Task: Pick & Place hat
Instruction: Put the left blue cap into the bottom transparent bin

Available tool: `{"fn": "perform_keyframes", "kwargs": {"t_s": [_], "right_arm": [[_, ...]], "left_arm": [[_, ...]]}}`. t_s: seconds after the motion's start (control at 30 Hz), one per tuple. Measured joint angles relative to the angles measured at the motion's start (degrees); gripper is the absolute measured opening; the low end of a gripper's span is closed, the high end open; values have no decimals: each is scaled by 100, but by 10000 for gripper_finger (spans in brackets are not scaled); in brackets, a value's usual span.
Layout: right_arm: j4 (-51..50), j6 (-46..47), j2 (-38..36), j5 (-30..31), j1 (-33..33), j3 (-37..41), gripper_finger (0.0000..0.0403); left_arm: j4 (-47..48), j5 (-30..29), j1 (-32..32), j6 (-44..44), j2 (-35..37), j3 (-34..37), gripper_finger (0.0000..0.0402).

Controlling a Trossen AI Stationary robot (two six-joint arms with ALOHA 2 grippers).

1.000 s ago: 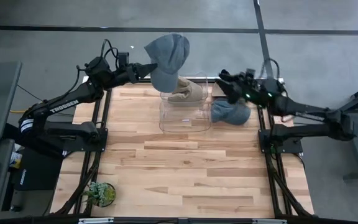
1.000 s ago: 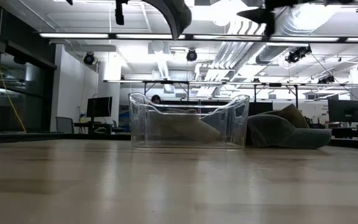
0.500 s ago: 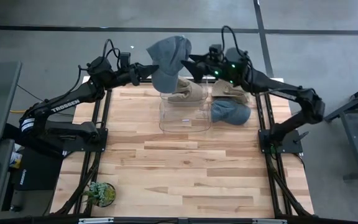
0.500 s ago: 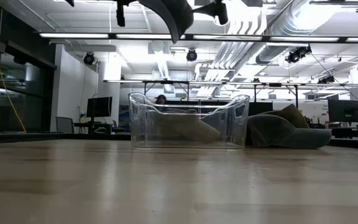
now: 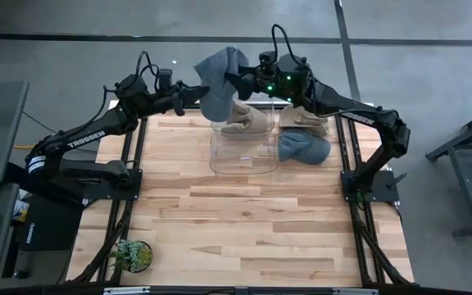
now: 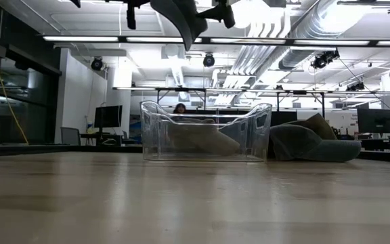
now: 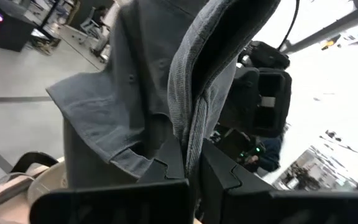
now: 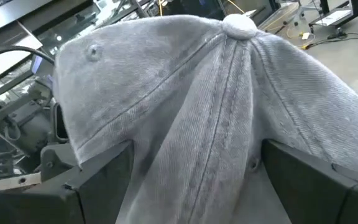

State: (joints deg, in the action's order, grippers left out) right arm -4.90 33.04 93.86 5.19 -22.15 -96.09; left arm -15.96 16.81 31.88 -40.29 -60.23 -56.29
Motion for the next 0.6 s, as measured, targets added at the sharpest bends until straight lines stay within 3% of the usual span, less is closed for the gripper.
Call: {"fn": "perform_keyframes", "kwargs": {"t_s": [0.27, 0.6], "right_arm": [[99, -2, 0, 23, 2, 31, 316], [1, -31, 0, 28, 0, 33, 216]], "left_arm": [[8, 212, -1, -28, -81, 0, 0], [-16, 235, -2, -42, -79, 0, 0]]}}
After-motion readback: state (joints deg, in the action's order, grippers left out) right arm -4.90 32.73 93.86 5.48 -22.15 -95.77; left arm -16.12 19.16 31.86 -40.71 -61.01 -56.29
